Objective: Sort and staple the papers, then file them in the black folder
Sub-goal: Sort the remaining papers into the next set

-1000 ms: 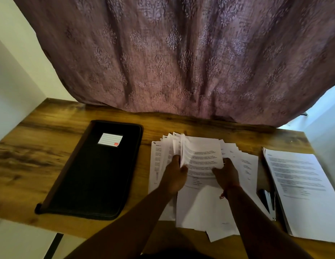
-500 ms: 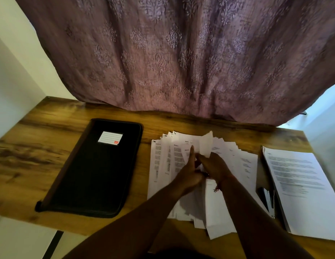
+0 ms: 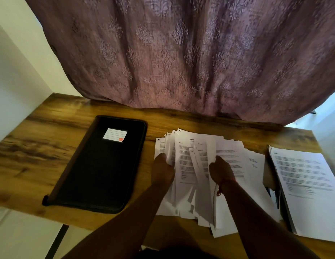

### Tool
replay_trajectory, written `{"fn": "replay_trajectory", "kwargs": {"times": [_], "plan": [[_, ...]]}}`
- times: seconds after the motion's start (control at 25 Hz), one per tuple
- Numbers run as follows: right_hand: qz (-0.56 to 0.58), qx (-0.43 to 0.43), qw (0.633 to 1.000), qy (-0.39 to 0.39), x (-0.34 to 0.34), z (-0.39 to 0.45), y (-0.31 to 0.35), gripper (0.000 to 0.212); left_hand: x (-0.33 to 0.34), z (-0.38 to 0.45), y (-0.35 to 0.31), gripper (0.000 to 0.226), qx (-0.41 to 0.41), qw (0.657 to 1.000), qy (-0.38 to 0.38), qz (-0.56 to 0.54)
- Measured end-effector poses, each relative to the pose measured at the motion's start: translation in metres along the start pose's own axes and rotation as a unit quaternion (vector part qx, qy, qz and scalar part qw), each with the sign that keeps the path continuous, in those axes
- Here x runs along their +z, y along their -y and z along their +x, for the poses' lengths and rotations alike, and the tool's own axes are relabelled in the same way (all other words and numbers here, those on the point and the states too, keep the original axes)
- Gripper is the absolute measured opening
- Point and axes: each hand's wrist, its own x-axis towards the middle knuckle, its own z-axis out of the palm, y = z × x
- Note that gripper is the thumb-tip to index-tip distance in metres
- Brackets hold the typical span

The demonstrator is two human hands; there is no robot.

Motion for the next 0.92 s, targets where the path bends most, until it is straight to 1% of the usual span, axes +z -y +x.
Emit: {"fn": "replay_trajectory", "kwargs": {"times": [0.16,0.28,0.32,0.36,0.4,0.48,0.52,0.56,0.6,0.68,0.76,0.84,0.92], "plan": [[0.029,-0.001,1.0,-0.006,-0.001,0.003,-0.003,0.013,-0.003,0.006,0.002,0.032,-0.052,0.998,0.006,-0.046],[0.027,-0.005,1.0,-0.001,-0.001,0.005,-0.005,0.016,0.001,0.009,0.011,0.027,-0.035,0.998,0.02,-0.053],[0.024,-0.006,1.0,-0.001,-0.001,0.005,-0.005,0.016,0.002,0.009,0.012,0.029,-0.032,0.997,0.031,-0.064],[0.021,-0.007,1.0,-0.002,0.0,0.006,-0.006,0.017,0.003,0.008,0.012,0.037,-0.029,0.996,0.039,-0.07],[0.018,-0.007,1.0,-0.002,0.0,0.006,-0.006,0.018,0.005,0.008,0.012,0.049,-0.022,0.997,0.037,-0.058],[0.01,-0.004,1.0,-0.002,0.0,0.007,-0.006,0.02,0.008,0.008,0.012,0.082,0.011,1.0,0.02,0.014],[0.004,-0.002,1.0,-0.004,0.001,0.007,-0.007,0.021,0.009,0.007,0.012,0.094,0.034,0.998,0.015,0.055],[-0.003,0.0,1.0,-0.006,0.001,0.008,-0.007,0.022,0.009,0.006,0.01,0.1,0.056,0.994,0.012,0.096],[-0.009,0.003,1.0,-0.007,0.001,0.008,-0.007,0.023,0.009,0.005,0.008,0.103,0.072,0.989,0.017,0.131],[-0.016,0.005,1.0,-0.008,0.002,0.008,-0.007,0.023,0.01,0.003,0.007,0.101,0.088,0.98,0.037,0.176],[-0.019,0.004,1.0,-0.008,0.002,0.008,-0.007,0.022,0.011,0.001,0.006,0.096,0.078,0.979,0.053,0.183],[-0.017,-0.001,1.0,-0.01,0.002,0.008,-0.007,0.02,0.011,0.002,0.006,0.091,0.058,0.987,0.06,0.139],[-0.013,-0.006,1.0,-0.012,0.002,0.008,-0.007,0.018,0.008,0.002,0.005,0.079,0.06,0.996,0.057,0.03]]}}
